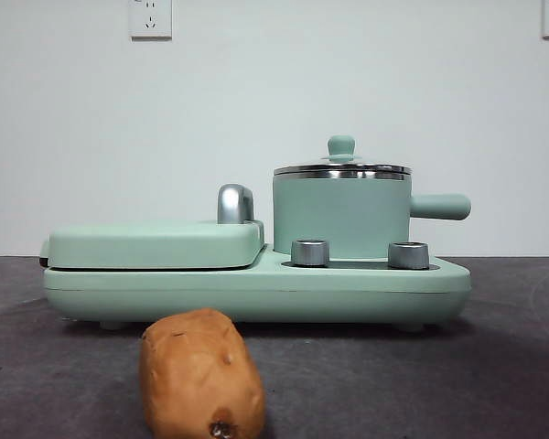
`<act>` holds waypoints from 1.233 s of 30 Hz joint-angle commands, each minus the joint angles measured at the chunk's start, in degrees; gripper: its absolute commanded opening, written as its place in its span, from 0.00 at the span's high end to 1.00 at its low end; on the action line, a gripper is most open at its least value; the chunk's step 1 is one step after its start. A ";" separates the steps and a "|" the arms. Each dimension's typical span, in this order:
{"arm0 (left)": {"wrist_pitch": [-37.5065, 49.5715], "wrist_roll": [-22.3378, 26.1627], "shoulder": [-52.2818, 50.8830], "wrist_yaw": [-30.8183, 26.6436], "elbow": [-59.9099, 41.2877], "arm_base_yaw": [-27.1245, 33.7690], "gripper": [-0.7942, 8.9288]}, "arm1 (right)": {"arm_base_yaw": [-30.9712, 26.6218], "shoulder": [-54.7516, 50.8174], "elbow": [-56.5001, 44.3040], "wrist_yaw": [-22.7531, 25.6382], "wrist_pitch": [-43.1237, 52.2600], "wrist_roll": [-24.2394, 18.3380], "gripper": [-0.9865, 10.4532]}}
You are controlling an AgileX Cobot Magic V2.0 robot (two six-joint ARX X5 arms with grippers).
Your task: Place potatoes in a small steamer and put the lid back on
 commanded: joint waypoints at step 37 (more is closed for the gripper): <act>-27.87 20.22 55.95 30.82 64.72 -5.49 0.74 | 0.02 41.07 48.61 -39.52 -21.88 -12.52 0.81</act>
